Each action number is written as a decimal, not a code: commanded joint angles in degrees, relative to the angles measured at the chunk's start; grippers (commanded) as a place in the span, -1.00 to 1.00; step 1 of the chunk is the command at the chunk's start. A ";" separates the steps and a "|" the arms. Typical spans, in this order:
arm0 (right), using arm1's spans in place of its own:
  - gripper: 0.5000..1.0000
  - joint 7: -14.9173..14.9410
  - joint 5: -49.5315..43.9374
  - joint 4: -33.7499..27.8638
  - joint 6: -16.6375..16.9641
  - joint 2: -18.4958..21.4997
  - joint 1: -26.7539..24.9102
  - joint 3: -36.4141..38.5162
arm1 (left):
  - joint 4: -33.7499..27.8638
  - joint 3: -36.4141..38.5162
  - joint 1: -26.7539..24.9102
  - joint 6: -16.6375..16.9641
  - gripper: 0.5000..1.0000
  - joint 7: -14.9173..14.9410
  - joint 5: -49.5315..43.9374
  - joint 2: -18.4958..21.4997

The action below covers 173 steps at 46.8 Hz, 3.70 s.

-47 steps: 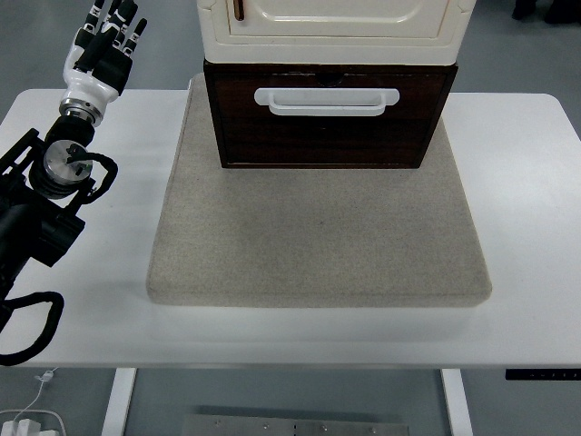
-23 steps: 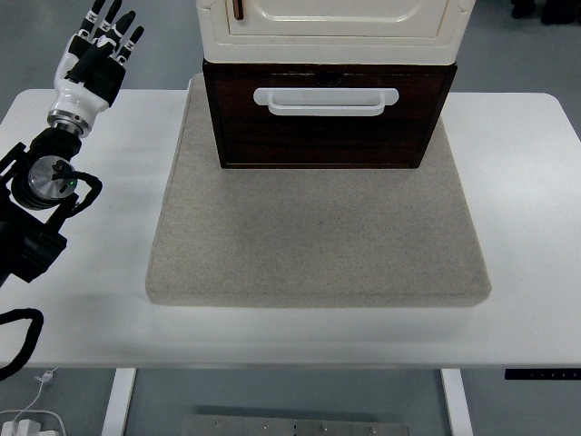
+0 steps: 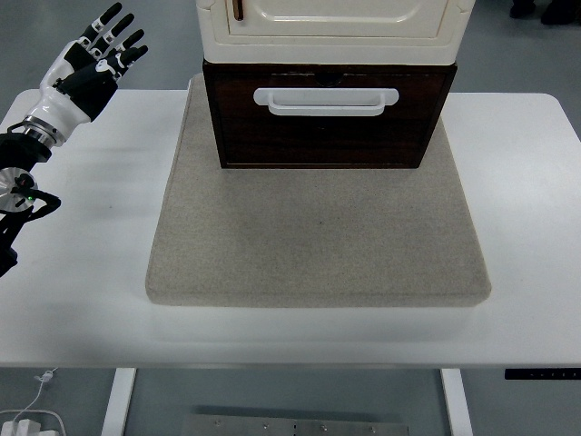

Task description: Open the drawer under the combination cabinet

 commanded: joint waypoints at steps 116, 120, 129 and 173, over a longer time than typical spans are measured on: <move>0.71 0.01 -0.08 0.09 0.09 0.00 0.00 -0.17 | -33.95 14.59 -19.57 -5.97 1.00 3.15 30.72 22.50; 0.71 0.01 -0.08 0.09 0.00 0.00 0.00 -0.17 | -34.65 16.35 -21.24 -5.97 1.00 3.15 30.72 22.23; 0.71 0.01 -0.17 0.09 0.00 0.00 0.00 -0.17 | -35.79 19.43 -24.40 -5.97 1.00 3.15 30.72 22.06; 0.71 0.01 -0.08 0.09 0.00 0.00 0.00 -0.08 | -35.35 24.44 -30.30 -5.97 1.00 16.75 30.55 14.76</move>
